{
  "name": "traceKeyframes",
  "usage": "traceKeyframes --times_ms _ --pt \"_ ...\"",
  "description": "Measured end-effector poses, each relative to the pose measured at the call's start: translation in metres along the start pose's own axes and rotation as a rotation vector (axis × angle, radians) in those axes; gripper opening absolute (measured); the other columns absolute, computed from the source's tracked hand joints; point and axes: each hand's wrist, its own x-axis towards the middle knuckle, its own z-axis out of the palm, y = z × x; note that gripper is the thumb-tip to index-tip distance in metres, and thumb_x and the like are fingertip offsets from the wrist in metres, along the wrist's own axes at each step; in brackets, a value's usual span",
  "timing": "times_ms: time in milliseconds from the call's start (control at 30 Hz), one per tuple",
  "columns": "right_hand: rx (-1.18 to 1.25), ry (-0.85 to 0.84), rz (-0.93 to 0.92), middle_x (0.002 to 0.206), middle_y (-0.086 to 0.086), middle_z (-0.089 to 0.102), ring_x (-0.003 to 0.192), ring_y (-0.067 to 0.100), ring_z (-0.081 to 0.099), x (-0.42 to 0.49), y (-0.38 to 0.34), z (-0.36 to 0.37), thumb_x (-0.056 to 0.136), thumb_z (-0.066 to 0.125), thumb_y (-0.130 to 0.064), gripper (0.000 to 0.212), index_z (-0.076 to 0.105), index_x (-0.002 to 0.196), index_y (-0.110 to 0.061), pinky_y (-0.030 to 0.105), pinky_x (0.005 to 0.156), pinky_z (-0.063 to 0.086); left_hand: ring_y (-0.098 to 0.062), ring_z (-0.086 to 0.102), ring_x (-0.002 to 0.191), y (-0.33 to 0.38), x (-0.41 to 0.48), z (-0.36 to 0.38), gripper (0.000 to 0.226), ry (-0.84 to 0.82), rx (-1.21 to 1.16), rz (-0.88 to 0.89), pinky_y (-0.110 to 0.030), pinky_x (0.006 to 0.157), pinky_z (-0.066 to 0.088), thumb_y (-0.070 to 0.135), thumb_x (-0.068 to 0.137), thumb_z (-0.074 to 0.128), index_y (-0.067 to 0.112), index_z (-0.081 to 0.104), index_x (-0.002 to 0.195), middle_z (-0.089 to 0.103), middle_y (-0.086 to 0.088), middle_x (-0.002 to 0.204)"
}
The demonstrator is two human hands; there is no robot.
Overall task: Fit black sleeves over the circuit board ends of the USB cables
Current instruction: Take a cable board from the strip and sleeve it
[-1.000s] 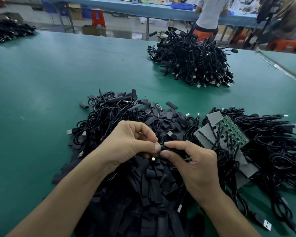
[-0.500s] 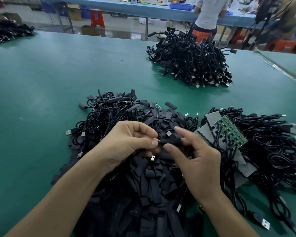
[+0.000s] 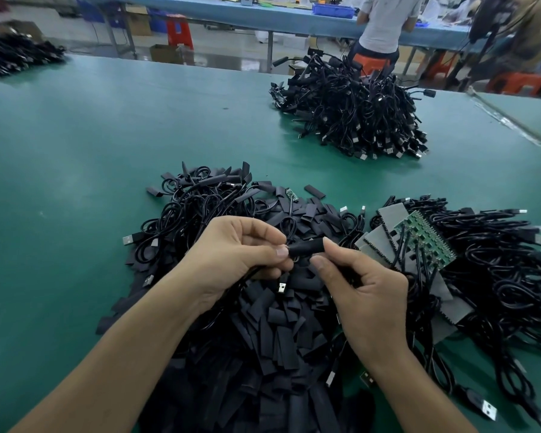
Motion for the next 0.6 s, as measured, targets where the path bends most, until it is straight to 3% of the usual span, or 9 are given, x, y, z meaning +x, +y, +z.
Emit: traceKeyframes --times_ms 200,333,467,533,600 --pt "0.008 -0.013 0.007 0.092 -0.023 0.072 0.09 -0.004 0.07 0.0 0.0 0.0 0.08 0.074 -0.029 0.031 0.07 0.11 -0.025 0.011 0.08 0.052 -0.024 0.075 0.07 -0.004 0.002 -0.002 0.015 0.002 0.016 0.02 -0.022 0.056 0.058 -0.01 0.079 0.073 0.003 0.067 0.082 0.073 -0.015 0.072" --pt "0.117 0.028 0.082 0.087 -0.013 0.075 0.081 0.008 0.072 0.003 -0.002 -0.002 0.079 0.072 -0.036 0.018 0.074 0.096 -0.031 0.019 0.072 0.056 -0.026 0.075 0.075 -0.007 0.003 -0.003 0.016 -0.074 0.099 0.11 -0.023 0.06 0.057 -0.007 0.08 0.075 0.005 0.067 0.087 0.074 -0.015 0.075" --pt "0.27 0.037 0.146 0.076 0.0 0.074 0.065 0.013 0.068 0.009 -0.005 -0.006 0.078 0.074 -0.028 0.008 0.076 0.085 -0.031 0.019 0.059 0.054 -0.019 0.074 0.08 -0.009 0.005 -0.005 0.025 -0.128 0.267 0.263 -0.02 0.07 0.056 0.001 0.075 0.082 0.018 0.071 0.089 0.077 -0.008 0.085" --pt "0.337 0.062 0.175 0.074 0.001 0.073 0.065 0.012 0.067 0.012 -0.006 -0.008 0.076 0.074 -0.028 0.009 0.076 0.084 -0.032 0.018 0.059 0.053 -0.015 0.073 0.083 -0.01 0.006 -0.009 0.023 -0.179 0.383 0.293 -0.022 0.074 0.057 0.011 0.076 0.085 0.022 0.072 0.092 0.077 -0.003 0.089" --pt "0.418 0.087 0.191 0.075 -0.001 0.073 0.068 0.011 0.067 0.014 -0.007 -0.01 0.076 0.073 -0.027 0.009 0.076 0.083 -0.031 0.017 0.064 0.053 -0.01 0.071 0.074 -0.01 0.006 -0.012 0.013 -0.194 0.607 0.311 -0.021 0.069 0.056 0.028 0.079 0.083 0.025 0.074 0.088 0.076 0.004 0.081"
